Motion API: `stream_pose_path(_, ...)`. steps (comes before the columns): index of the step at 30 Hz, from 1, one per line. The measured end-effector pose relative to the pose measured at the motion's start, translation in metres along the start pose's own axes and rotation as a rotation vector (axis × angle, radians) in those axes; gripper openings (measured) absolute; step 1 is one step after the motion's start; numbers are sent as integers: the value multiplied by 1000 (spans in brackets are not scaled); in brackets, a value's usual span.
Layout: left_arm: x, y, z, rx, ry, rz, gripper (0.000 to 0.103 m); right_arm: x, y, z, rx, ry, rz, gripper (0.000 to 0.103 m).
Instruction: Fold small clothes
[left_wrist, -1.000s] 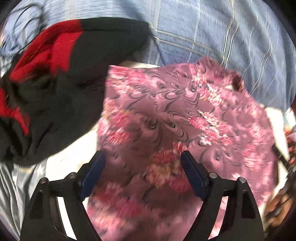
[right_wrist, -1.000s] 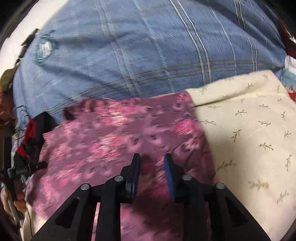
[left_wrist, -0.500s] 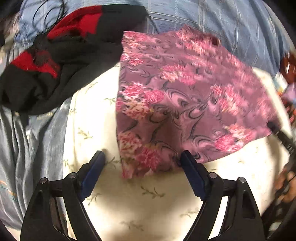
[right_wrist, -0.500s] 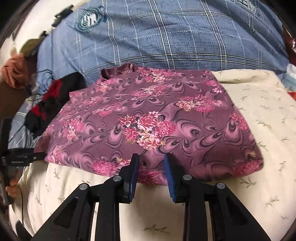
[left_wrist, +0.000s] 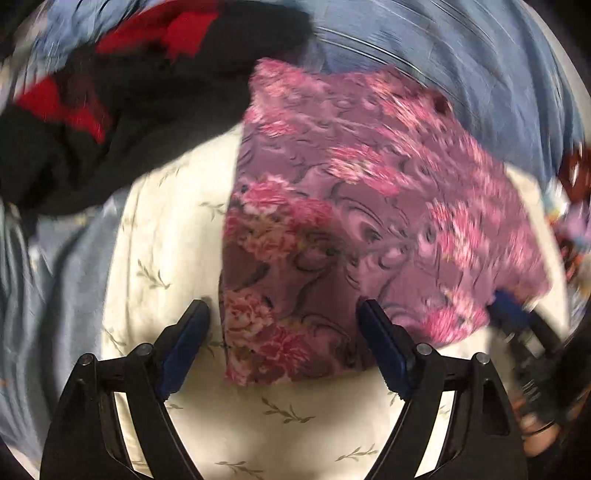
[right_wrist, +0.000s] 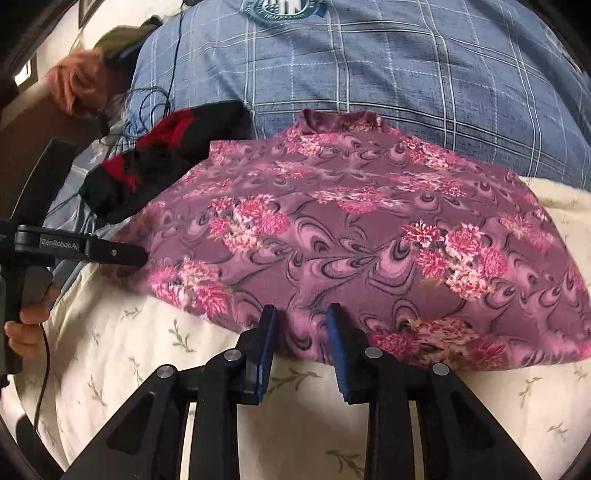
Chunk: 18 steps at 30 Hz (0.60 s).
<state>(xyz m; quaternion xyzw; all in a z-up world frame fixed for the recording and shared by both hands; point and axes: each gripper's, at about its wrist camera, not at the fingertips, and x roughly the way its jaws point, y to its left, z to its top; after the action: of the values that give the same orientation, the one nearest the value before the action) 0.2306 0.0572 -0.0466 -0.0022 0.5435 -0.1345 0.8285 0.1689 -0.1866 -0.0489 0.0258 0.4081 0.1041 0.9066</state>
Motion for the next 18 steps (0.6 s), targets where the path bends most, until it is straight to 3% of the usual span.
stream_pose_path(3, -12, 6, 6, 10, 11, -75, 84, -10, -1, 10, 35, 13, -2, 33)
stream_pose_path(6, -29, 43, 26, -116, -1, -176, 84, -21, 18, 17, 6, -29, 51, 39)
stream_pose_path(8, -31, 65, 40, -196, 12, -211, 84, -19, 46, 19, -77, -31, 78, 46)
stream_pose_path(12, -23, 84, 59, -274, 38, -245, 84, 0, 117, 17, -343, -12, 67, 47)
stream_pose_path(18, -3, 89, 70, -306, 101, -283, 84, 42, 188, 14, -584, 23, 10, 48)
